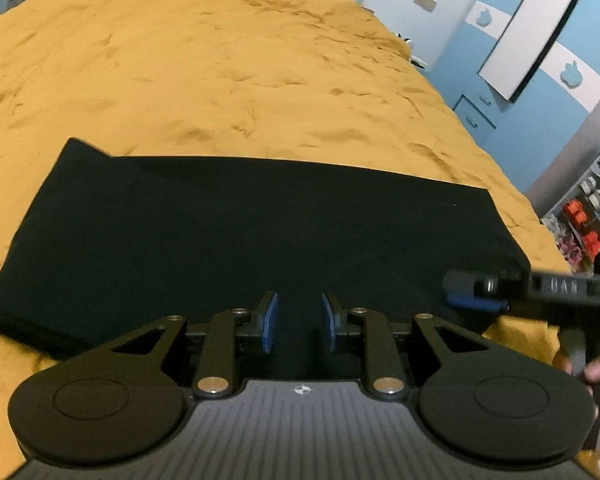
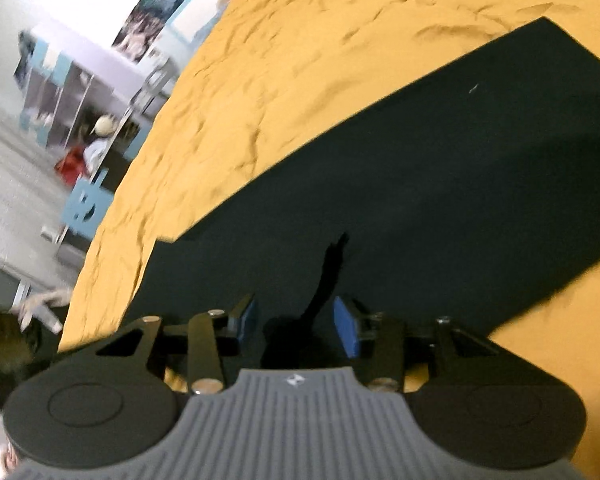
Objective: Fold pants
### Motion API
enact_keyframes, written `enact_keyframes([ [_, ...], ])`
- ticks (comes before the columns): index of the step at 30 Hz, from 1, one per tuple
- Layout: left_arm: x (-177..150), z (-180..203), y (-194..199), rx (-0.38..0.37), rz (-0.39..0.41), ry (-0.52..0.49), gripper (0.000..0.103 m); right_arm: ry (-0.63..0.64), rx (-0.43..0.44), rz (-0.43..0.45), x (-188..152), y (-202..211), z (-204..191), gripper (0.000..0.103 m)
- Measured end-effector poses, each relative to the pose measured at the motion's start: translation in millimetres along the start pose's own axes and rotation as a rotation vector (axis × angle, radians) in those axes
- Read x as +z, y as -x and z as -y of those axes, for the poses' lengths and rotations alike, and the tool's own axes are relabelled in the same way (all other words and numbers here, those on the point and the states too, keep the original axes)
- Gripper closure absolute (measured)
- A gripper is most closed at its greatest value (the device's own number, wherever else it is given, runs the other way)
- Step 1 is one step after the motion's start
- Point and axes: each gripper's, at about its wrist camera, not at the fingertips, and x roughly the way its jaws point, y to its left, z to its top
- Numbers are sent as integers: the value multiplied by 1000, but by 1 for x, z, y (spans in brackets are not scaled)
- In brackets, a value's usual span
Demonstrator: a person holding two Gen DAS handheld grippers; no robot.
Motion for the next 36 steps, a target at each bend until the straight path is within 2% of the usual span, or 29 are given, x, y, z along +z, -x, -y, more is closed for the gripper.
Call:
enact_keyframes([
  [4,-1,-4,3,16,8,-4,76,160,-72,30,14,-10,-13,66],
  [5,0,-5,3,17,10,-2,76,182,-74,19,16,-15,-15,72],
  [6,-1,-6,4,17,10,-2,76,194,-70,4,18,-19,-13,91],
  [7,-1,-6,3,17,11,-3,76,208,-75,-9,19,-22,-14,101],
  [8,-2,-7,3,19,10,-6,76,220,-82,-6,19,-22,-14,103],
  [13,-5,-7,0,34,1,-28,76,291,-61,56,28,-3,-26,103],
  [16,-7,-7,-5,52,-10,-30,76,320,-113,42,29,-14,-25,103],
  [19,-11,-6,-8,61,-18,-32,76,269,-99,1,27,-23,-11,103],
  [20,-12,-6,-8,64,-18,-33,76,254,-102,8,26,-20,-9,98],
  [22,-13,-5,-7,64,-14,-39,76,208,-88,17,23,-10,-4,77],
  [23,-13,-5,-6,64,-10,-40,76,173,-66,17,18,-4,0,62],
  [29,-9,-10,3,67,21,-18,76,-146,95,-96,-12,3,22,61],
  [32,-9,-16,6,71,23,12,76,-217,93,-118,-26,-11,28,62],
  [34,-9,-19,10,68,27,33,76,-261,123,-116,-28,-20,29,63],
  [35,-9,-20,12,68,29,39,76,-265,129,-112,-28,-21,28,69],
  [36,-10,-20,15,70,32,42,76,-265,137,-112,-27,-23,27,88],
])
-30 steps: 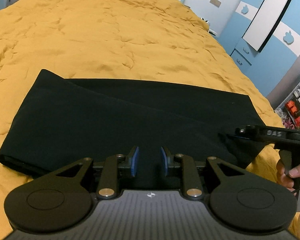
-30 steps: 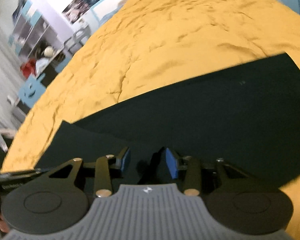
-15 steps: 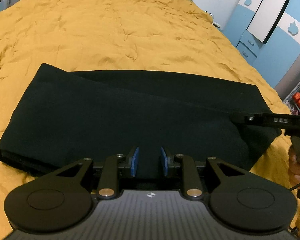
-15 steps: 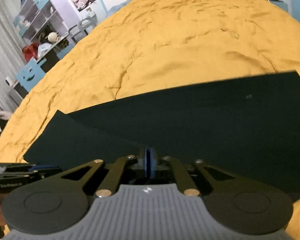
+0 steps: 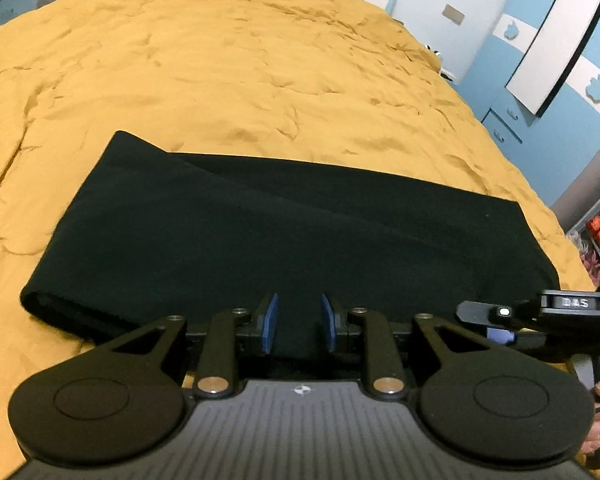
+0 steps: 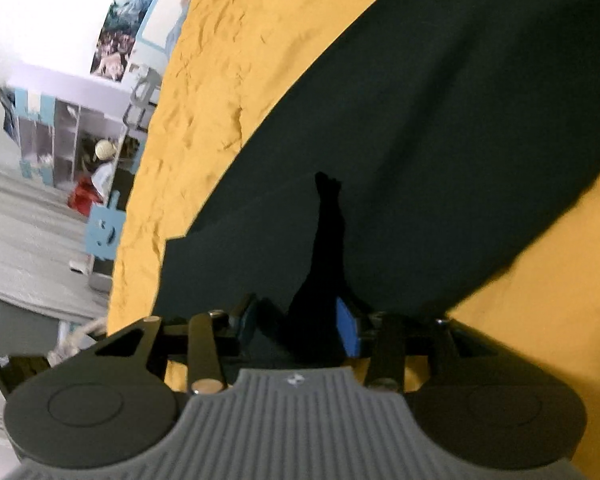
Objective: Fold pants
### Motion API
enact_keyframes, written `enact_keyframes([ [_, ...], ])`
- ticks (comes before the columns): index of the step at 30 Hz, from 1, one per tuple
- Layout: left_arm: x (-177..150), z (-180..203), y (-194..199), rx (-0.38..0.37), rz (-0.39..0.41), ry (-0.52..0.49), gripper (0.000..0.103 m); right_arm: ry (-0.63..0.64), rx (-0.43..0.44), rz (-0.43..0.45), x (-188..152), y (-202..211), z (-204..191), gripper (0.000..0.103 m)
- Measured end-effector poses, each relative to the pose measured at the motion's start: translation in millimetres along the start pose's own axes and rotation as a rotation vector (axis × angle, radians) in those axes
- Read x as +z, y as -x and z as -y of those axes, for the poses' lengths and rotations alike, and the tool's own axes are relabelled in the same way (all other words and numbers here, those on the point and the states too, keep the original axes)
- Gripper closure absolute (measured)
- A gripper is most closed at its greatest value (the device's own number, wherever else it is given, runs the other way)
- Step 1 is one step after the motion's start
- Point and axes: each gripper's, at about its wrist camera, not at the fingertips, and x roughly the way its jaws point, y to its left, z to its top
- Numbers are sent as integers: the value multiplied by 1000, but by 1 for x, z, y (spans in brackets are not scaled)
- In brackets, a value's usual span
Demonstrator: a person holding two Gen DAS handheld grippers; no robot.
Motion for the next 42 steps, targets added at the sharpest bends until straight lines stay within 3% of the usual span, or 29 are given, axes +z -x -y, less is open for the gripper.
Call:
enact_keyframes([
  [3,0,-1,6,12,10,5,76,11,8,8,1,0,-10,101],
  [12,13,-14,41,58,108,44,76,261,10,71,36,39,-92,103],
  [18,25,-21,56,90,166,56,76,407,-17,86,79,90,-144,103],
  [22,32,-19,51,89,174,40,76,443,-68,84,113,130,-157,103],
  [28,38,-15,22,104,147,9,76,495,-222,72,162,162,-130,103],
  [35,34,-16,-8,134,87,13,76,400,-466,-29,191,120,-24,103],
  [38,31,-17,-14,143,67,-1,76,344,-473,-39,189,110,9,103],
  [42,33,-21,-20,157,54,2,76,394,-475,-14,180,111,-2,103],
])
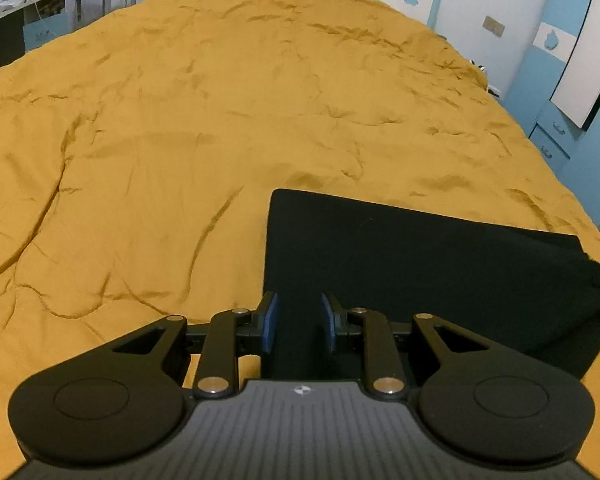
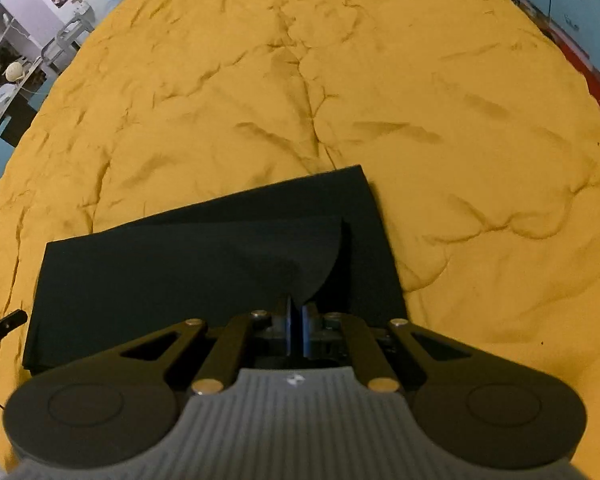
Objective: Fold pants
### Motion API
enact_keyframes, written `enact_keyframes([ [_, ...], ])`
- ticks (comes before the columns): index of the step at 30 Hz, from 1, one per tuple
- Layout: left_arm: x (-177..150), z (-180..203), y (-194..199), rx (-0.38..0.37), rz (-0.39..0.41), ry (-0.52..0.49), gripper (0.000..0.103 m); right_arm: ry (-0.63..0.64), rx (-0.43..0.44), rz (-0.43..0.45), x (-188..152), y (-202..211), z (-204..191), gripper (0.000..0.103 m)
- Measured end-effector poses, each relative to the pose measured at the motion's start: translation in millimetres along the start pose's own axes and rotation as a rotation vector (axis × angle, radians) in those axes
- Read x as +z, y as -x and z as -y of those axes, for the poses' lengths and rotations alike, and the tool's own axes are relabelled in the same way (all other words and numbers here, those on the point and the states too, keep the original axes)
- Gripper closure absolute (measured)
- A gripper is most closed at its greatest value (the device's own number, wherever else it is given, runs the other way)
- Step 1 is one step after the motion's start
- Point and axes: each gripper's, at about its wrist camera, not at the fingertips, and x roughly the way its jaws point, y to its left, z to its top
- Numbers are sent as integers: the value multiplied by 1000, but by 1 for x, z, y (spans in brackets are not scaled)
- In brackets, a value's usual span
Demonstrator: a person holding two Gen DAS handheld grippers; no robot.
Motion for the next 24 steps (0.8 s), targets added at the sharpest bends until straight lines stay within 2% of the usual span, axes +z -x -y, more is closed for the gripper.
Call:
enact_keyframes([
  [2,2,-2,-3,1,-2,7,76,59,18,65,2,15,-15,103],
  [5,5,-2,-7,3,2,9,76,180,96,216,6,52,-39,103],
  [6,5,-2,-8,2,3,10,76,234,90,248,5,60,-45,103],
  [7,5,-2,-10,1,2,10,76,267,64,248,5,58,-46,103],
  [10,4,0,-16,7,-11,3,76,235,-74,119,-1,11,-23,103],
  [15,2,0,-22,17,-16,2,76,196,-109,89,-18,-23,-1,103],
  [18,3,-2,-23,16,-15,7,76,192,-112,115,-21,-18,-2,103],
  [23,4,-4,-23,4,-5,23,76,263,-21,324,-15,37,-34,103],
  [24,4,-3,-24,5,-7,23,76,267,-41,315,-15,33,-32,103],
])
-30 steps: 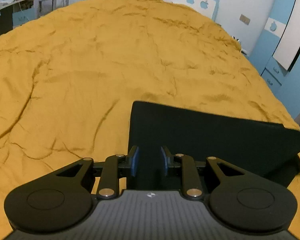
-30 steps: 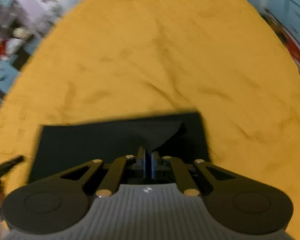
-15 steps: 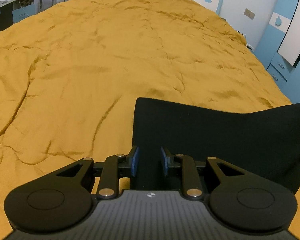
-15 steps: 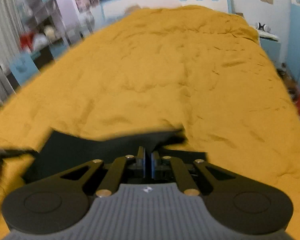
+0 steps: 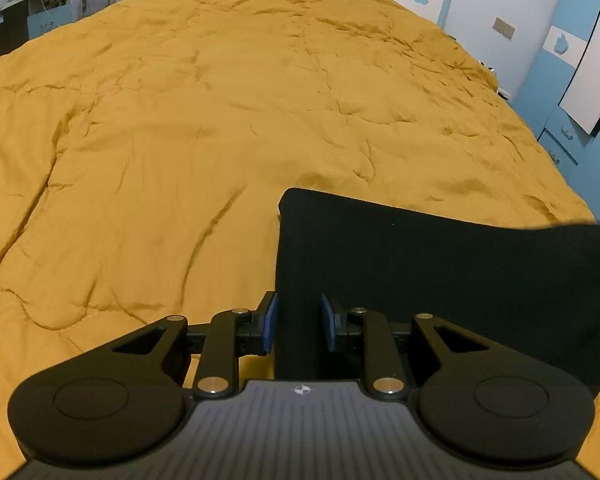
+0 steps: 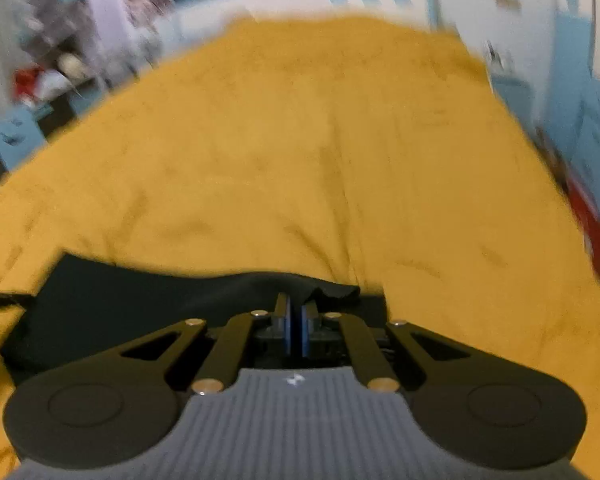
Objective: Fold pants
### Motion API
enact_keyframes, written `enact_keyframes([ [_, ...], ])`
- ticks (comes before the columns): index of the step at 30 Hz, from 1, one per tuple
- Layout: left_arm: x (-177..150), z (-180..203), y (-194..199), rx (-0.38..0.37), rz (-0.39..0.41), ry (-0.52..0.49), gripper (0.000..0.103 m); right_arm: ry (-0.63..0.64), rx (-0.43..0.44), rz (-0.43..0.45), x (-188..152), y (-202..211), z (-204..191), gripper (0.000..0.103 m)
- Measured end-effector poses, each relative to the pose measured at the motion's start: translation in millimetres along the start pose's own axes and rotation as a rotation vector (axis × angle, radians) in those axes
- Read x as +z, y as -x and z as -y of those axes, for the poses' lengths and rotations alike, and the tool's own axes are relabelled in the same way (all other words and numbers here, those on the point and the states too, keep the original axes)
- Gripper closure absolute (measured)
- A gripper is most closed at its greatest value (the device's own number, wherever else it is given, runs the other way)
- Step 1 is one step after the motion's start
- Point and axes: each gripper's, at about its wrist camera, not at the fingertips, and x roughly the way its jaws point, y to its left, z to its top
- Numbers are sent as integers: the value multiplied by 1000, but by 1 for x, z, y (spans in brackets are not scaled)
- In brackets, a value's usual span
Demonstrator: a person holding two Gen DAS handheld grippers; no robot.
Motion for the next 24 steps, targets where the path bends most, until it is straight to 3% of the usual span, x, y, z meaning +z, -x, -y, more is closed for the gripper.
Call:
enact_keyframes([
  [3,-2,2,-1,-1,-3,1,76,-20,-64,-171,-23,-43,16,103],
  [5,-2,4,0,-1,-3,-7,76,-80,-58,-196,-35,-54,27,103],
  [10,2,2,-1,9,-1,-24,76,-104,-88,-191,-42,-53,30,101],
  [12,5,1,-1,16,11,-16,76,-87,-154,-192,-41,-48,30,83],
  [13,7,0,-2,16,14,-14,76,-76,-185,-180,-41,-44,28,81],
  [15,14,-1,-2,9,24,-14,76,-72,-197,-136,-35,-34,25,82],
  [20,32,15,-15,-22,59,-46,77,-41,-119,-21,-19,-42,6,83],
  [24,42,22,-41,26,63,-88,83,-62,-158,-42,-19,-76,9,86],
])
